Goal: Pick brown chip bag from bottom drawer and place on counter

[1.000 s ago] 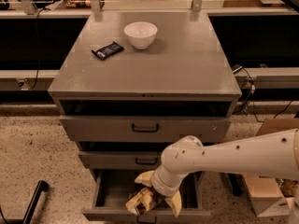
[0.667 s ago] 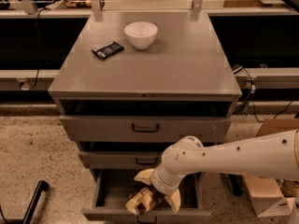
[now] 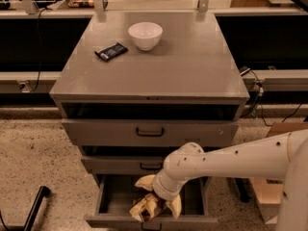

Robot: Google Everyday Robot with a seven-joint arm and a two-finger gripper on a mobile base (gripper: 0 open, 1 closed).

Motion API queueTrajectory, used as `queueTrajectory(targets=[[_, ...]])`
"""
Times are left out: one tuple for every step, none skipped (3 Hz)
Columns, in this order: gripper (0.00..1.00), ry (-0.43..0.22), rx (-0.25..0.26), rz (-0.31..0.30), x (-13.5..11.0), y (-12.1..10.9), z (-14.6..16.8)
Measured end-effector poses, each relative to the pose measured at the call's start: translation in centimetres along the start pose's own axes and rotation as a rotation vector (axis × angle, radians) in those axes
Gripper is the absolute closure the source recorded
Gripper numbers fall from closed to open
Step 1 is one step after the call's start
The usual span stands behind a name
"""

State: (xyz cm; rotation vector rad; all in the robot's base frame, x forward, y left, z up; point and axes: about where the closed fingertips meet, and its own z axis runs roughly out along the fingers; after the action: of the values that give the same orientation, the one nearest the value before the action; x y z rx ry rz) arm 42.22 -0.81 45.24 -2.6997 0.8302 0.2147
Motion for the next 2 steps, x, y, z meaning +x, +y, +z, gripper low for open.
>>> queueTrajectory(targets=[[0.0,-0.003,0.067,0.019,1.4,0.0,3.3],[0.0,0.022,0.081,0.03,2.5,0.0,5.7]])
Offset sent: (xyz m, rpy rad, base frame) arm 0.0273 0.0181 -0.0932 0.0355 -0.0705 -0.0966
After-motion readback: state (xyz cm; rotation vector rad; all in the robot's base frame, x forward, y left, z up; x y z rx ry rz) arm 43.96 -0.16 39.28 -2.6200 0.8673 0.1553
